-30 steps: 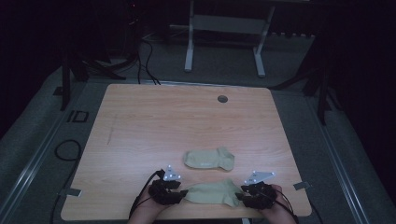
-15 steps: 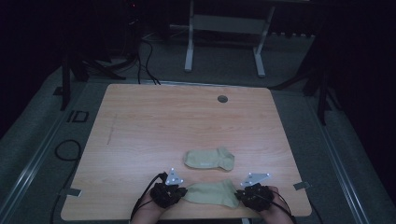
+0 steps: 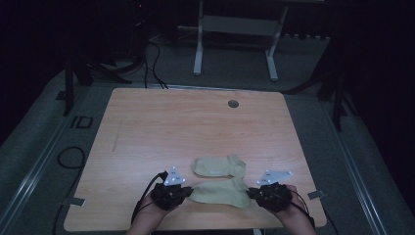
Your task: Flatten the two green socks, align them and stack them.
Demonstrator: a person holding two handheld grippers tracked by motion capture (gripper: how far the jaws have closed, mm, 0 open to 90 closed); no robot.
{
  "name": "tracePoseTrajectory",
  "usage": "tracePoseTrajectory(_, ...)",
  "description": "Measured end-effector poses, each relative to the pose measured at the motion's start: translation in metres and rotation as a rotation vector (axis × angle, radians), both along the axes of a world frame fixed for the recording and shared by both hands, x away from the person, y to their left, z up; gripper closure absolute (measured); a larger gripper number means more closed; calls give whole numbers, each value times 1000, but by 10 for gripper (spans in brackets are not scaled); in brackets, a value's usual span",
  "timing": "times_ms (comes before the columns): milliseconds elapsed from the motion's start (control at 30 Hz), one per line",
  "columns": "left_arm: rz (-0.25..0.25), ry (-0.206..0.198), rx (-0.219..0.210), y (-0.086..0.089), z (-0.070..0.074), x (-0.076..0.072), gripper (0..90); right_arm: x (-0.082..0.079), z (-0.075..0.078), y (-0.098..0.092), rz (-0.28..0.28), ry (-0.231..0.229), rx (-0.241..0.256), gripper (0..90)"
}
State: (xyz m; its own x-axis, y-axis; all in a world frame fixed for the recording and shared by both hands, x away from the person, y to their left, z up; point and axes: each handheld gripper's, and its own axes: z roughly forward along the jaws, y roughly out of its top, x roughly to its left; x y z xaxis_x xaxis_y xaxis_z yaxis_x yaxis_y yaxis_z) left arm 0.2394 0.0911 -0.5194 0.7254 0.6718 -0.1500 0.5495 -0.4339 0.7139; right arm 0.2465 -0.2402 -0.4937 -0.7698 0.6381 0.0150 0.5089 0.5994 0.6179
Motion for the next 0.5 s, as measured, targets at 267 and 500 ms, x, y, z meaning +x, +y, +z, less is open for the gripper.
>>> tracePoseTrajectory(267, 2, -38, -1, 0, 18, 27, 872, 35, 20, -1, -29, -17, 18, 833)
tracePoseTrajectory(500, 14, -64, 42, -6, 27, 55, 872, 65, 25, 4, -43, -14, -12, 833)
